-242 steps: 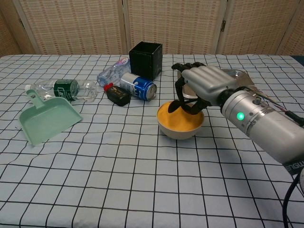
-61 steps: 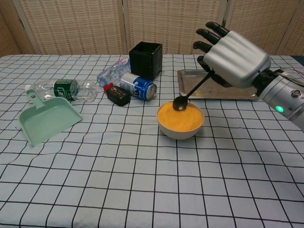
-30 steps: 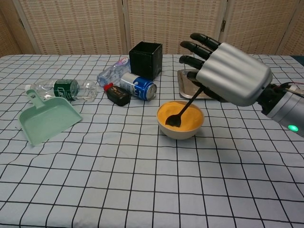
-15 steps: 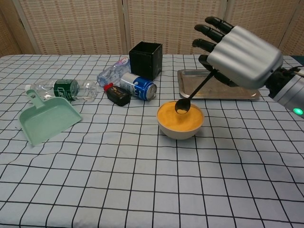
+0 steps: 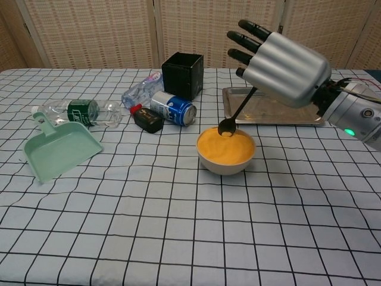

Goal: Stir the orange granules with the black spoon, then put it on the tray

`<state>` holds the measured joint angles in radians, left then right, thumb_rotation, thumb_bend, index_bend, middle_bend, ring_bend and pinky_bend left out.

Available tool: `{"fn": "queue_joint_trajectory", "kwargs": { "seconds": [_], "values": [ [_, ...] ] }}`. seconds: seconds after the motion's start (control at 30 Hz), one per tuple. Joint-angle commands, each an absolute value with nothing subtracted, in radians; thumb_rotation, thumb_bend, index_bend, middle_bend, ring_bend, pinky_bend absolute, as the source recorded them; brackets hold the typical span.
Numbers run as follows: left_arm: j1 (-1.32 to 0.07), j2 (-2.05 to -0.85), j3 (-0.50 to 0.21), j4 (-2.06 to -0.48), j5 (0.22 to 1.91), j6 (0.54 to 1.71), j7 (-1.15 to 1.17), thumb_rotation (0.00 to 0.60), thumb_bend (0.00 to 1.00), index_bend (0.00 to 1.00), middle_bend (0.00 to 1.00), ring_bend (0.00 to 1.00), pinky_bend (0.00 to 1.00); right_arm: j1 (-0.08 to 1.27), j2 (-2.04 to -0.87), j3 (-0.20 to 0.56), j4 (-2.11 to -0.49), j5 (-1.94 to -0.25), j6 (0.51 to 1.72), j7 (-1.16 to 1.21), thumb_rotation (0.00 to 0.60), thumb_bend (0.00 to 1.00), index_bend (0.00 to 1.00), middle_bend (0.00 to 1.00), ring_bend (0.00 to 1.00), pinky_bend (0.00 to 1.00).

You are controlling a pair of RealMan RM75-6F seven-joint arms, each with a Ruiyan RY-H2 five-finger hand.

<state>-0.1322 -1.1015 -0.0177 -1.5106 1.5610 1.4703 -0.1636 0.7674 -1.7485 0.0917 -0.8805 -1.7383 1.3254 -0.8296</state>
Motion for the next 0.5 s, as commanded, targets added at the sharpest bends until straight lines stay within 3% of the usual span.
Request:
{"fn": "queue_joint_trajectory", "kwargs": {
  "seconds": [0.03, 0.5],
  "values": [
    [-0.132, -1.102, -0.017, -1.51, 1.561, 1.47, -0.165, 0.6, 0.45, 0.0, 0.01, 0.0, 0.05, 0.771, -1.746, 0.082, -0.887, -1.747, 1.319, -0.84, 0.6, 0.34, 0.84, 0.2, 0.0, 0.06],
    [-0.131, -1.102, -0.016, -1.51, 1.565, 1.474, -0.168, 0.6, 0.45, 0.0, 0.01, 0.0, 0.06, 0.743, -1.721, 0.048, -0.968, -1.766, 1.341, -0.773, 0.6, 0.34, 0.84, 0.2, 0.0, 0.06]
  ]
}}
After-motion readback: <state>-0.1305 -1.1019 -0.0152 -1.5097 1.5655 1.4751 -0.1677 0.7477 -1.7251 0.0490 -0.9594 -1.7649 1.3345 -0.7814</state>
